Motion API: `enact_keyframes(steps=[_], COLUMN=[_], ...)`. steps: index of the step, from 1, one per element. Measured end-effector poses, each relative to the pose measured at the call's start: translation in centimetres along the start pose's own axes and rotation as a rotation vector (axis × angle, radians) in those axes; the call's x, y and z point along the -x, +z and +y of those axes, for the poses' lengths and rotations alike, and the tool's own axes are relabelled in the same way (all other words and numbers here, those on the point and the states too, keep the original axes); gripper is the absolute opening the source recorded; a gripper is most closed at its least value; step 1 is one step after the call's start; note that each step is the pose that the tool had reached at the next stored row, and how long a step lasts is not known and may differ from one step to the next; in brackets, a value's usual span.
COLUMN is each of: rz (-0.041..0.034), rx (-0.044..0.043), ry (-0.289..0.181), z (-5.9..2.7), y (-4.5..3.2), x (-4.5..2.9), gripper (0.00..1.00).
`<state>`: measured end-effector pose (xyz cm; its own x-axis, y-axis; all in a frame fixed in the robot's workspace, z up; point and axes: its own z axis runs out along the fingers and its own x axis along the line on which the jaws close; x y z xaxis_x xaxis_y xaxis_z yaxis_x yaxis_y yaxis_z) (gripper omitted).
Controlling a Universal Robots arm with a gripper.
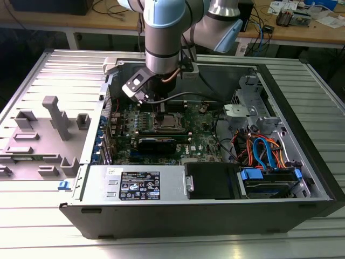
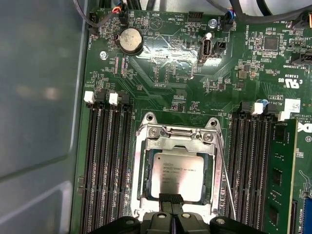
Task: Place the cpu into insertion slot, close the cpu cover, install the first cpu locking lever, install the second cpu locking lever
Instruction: 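Close the cpu cover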
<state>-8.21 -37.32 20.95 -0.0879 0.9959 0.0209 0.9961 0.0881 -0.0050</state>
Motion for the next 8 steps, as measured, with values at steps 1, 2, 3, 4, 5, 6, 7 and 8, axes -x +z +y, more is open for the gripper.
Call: enact_keyframes(steps=[1,2,3,4,5,6,7,8], rz=[0.0000,-0.0001,-0.0002,-0.0002,0.0000,-0.0001,-0.0002,-0.0003], rx=[0.0000,-0.0001,-0.0003,-0.0003,-0.0001,-0.0002,-0.0003,-0.0003], ry=[0.000,0.000,0.000,0.000,0.000,0.000,0.000,0.000], z=[-0.01,-0.01,-0.02,-0.03,-0.04,-0.04,-0.04,-0.04], y=[0.06,0.09,0.11,0.13,0.20,0.23,0.25,0.26], x=[0.00,0.00,0.01,0.01,0.00,0.00,0.01,0.01], gripper=[0.11,0.11,0.11,0.11,0.11,0.11,0.11,0.11])
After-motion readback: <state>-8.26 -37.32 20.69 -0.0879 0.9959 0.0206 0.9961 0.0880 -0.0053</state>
